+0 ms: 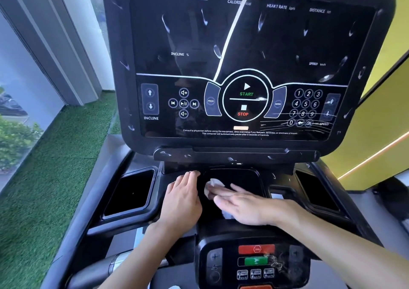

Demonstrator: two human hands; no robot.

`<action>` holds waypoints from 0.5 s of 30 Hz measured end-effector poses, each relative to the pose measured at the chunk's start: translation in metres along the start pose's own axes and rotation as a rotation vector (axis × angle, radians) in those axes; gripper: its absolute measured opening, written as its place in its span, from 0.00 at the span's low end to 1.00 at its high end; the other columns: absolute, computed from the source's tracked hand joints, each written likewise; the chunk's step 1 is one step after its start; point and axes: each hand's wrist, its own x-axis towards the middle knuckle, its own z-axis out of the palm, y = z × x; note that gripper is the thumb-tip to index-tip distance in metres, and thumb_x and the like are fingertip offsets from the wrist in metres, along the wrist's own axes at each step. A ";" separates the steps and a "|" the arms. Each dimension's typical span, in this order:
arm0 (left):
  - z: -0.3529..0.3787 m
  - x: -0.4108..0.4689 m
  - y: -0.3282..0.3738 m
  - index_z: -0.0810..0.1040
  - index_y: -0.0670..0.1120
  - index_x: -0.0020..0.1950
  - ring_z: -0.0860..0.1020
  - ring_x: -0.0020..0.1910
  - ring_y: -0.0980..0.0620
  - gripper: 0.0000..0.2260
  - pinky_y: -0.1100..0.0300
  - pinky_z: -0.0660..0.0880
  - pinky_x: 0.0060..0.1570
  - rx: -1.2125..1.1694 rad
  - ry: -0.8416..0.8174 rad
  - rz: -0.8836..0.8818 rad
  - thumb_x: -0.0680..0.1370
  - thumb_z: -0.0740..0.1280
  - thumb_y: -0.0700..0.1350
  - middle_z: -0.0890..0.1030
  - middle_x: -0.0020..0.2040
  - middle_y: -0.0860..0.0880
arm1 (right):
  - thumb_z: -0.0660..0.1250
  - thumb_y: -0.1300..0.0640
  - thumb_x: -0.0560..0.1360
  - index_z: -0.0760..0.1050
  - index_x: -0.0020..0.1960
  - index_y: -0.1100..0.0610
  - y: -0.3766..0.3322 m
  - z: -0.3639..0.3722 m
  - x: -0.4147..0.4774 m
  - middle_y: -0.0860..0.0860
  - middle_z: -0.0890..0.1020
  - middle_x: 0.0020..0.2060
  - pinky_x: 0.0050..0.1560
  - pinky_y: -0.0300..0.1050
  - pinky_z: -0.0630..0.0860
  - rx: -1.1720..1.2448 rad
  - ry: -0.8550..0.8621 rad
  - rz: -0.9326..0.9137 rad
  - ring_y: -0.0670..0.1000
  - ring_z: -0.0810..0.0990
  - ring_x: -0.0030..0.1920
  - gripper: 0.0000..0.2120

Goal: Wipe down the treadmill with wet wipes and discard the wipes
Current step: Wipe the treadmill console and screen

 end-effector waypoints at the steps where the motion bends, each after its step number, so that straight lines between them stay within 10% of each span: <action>1: 0.000 0.000 0.000 0.68 0.45 0.70 0.71 0.64 0.47 0.27 0.52 0.68 0.60 -0.001 0.000 0.004 0.70 0.54 0.41 0.75 0.63 0.51 | 0.39 0.43 0.85 0.45 0.81 0.45 0.007 -0.003 -0.008 0.36 0.45 0.78 0.77 0.40 0.34 -0.008 -0.015 0.015 0.26 0.38 0.72 0.25; 5: 0.000 0.000 -0.001 0.68 0.45 0.70 0.71 0.64 0.47 0.27 0.53 0.68 0.60 -0.004 -0.002 0.000 0.70 0.54 0.40 0.75 0.62 0.51 | 0.37 0.43 0.84 0.48 0.80 0.45 0.043 -0.018 -0.060 0.32 0.44 0.77 0.68 0.27 0.29 -0.021 -0.083 0.184 0.16 0.34 0.61 0.25; 12: 0.002 0.002 0.000 0.69 0.45 0.69 0.73 0.62 0.46 0.27 0.52 0.68 0.58 0.017 0.006 -0.008 0.69 0.54 0.41 0.76 0.61 0.51 | 0.38 0.46 0.86 0.50 0.81 0.53 0.008 -0.010 -0.035 0.37 0.47 0.78 0.74 0.34 0.30 0.027 -0.069 0.123 0.23 0.36 0.67 0.26; 15: 0.000 0.001 0.002 0.68 0.45 0.70 0.71 0.63 0.47 0.28 0.53 0.67 0.59 0.013 -0.011 -0.011 0.70 0.53 0.43 0.75 0.62 0.51 | 0.38 0.46 0.86 0.49 0.81 0.51 -0.015 -0.008 -0.021 0.37 0.49 0.77 0.58 0.20 0.29 0.093 -0.133 0.094 0.29 0.38 0.65 0.25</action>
